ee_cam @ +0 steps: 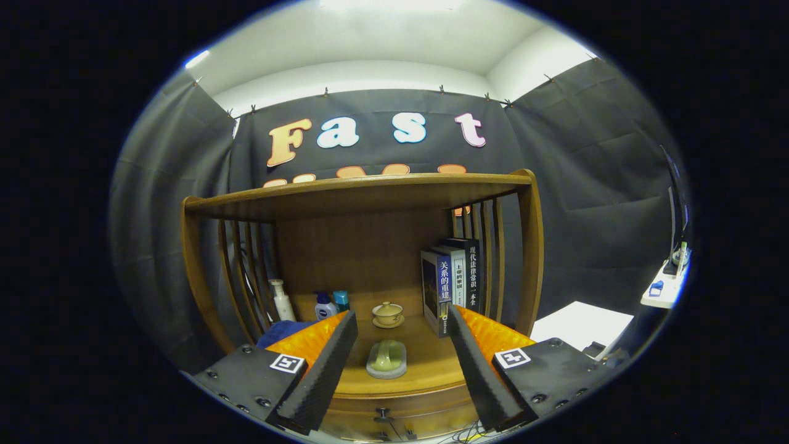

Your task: Pull open the drawer, take out the items inside it, and place them on the countertop above the cabinet.

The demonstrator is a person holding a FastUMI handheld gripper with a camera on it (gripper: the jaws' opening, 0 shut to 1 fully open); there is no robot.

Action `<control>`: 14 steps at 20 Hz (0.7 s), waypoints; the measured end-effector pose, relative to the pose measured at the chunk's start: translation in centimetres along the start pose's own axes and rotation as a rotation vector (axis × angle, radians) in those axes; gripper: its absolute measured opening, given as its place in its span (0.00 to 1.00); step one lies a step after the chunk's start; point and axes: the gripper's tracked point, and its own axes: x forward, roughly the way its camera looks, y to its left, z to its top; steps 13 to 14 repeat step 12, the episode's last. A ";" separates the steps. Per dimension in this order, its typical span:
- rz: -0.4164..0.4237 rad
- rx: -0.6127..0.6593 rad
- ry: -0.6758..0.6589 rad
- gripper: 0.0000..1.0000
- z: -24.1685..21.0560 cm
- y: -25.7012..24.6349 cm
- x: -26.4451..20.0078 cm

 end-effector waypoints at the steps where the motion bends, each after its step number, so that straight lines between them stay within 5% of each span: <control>1: -0.003 -0.001 0.001 0.97 0.0 -0.1 -0.1; 14: 0.002 0.004 0.050 0.97 -1.9 0.3 0.4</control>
